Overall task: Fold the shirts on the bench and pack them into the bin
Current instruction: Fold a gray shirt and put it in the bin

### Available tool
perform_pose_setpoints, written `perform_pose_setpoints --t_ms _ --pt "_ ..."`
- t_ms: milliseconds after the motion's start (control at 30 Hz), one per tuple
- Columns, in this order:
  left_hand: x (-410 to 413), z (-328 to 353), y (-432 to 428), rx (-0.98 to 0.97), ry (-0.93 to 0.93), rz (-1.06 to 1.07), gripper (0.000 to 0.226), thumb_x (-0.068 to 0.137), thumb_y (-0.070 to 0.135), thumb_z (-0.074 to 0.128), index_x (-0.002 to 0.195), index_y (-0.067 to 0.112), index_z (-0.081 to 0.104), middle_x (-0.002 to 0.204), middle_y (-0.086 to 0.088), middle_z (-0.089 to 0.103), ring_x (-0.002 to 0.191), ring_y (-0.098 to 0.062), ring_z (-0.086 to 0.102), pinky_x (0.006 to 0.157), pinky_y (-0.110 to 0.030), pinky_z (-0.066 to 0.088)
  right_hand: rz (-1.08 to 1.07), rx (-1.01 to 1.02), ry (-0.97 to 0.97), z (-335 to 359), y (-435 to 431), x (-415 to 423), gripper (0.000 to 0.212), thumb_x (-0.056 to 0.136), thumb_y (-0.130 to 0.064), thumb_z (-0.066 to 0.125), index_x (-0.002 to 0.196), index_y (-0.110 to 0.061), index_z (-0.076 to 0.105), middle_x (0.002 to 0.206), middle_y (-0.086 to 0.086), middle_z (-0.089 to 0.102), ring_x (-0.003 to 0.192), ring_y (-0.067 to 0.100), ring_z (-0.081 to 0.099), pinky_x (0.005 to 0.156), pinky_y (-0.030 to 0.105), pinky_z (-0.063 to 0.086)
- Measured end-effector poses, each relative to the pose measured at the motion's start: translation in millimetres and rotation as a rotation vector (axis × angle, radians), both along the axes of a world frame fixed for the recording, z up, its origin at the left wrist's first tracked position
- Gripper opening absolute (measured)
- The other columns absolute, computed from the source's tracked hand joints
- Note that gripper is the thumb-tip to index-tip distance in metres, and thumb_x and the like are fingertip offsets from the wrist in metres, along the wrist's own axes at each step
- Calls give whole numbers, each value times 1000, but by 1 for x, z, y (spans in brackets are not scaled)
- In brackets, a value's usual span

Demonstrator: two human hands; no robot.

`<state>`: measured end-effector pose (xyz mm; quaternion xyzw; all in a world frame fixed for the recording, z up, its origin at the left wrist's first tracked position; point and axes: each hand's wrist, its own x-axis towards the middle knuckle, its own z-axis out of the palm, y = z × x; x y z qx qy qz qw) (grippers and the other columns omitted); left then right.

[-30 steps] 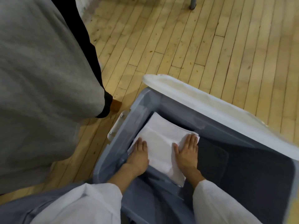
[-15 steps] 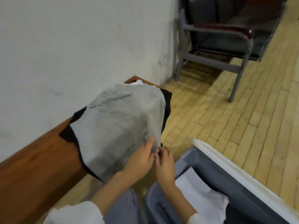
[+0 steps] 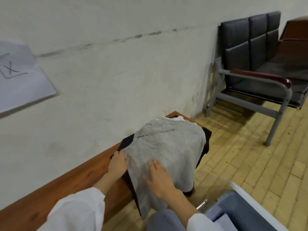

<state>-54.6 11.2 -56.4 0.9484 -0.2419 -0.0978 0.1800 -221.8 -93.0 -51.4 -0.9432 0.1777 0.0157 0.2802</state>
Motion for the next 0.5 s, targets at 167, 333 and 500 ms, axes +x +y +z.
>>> perform_pose_setpoints --t_ms 167,333,500 --pt "15 2 -16 -362 283 244 16 82 5 66 75 13 54 89 0 55 95 -23 57 76 -34 45 20 -11 80 -16 0 9 61 100 -42 36 152 -18 14 160 4 2 147 21 -2 120 39 5" --pt "21 8 -26 -694 462 577 32 75 -3 70 103 6 57 107 -11 57 89 -27 56 69 -35 46 4 -17 68 -20 1 12 61 100 -44 35 152 -21 14 160 2 1 147 20 -3 119 37 2" --pt "21 4 -25 -642 414 576 16 83 10 70 98 8 65 109 -12 64 90 -31 60 71 -35 49 -3 -10 85 -20 3 11 62 100 -45 34 152 -21 11 160 1 -2 147 19 -5 119 35 0"
